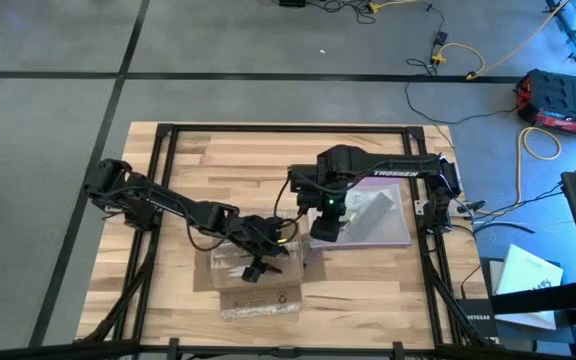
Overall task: Unpack boxes
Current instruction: Break down the cardboard box using a cutter until it is fully flat
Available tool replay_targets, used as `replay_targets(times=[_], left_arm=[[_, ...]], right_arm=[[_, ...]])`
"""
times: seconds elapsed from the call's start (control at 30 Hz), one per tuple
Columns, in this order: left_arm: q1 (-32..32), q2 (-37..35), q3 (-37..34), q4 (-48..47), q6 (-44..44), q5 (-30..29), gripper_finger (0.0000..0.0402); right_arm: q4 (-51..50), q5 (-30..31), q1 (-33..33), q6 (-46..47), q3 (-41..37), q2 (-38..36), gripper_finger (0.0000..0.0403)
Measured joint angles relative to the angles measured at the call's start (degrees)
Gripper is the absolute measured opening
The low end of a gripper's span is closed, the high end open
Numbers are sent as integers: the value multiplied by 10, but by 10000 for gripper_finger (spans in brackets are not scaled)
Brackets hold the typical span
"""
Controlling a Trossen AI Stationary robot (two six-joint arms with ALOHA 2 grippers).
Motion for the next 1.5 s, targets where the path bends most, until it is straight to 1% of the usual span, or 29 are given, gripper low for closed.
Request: replay_targets(times=[0.07, 0.23, 0.47, 0.6, 1.03, 1.23, 1.3, 1.37, 1.5], left_arm=[[0, 0, 0, 0, 0, -1, 236], [0, 0, 0, 0, 0, -4, 236], [3, 0, 0, 1, -1, -5, 236], [7, 0, 0, 4, 4, -4, 236], [13, 0, 0, 16, 9, -6, 236], [16, 0, 0, 17, 9, -7, 236], [17, 0, 0, 16, 11, -8, 236], [17, -2, 0, 16, 19, -28, 236], [17, -12, 0, 3, 29, -104, 236]], right_arm=[[0, -5, 0, 0, 0, -2, 103], [0, -44, 7, 2, -1, -6, 103], [2, -48, 10, 1, -25, -6, 103], [1, -57, 22, -8, -37, -6, 103], [1, -64, 20, -5, -37, -6, 103], [1, -48, 20, -31, -37, -6, 103], [0, -25, 20, -39, -37, -9, 103], [1, 1, 20, -52, -37, -16, 103], [2, 43, 16, -47, -49, -42, 103]])
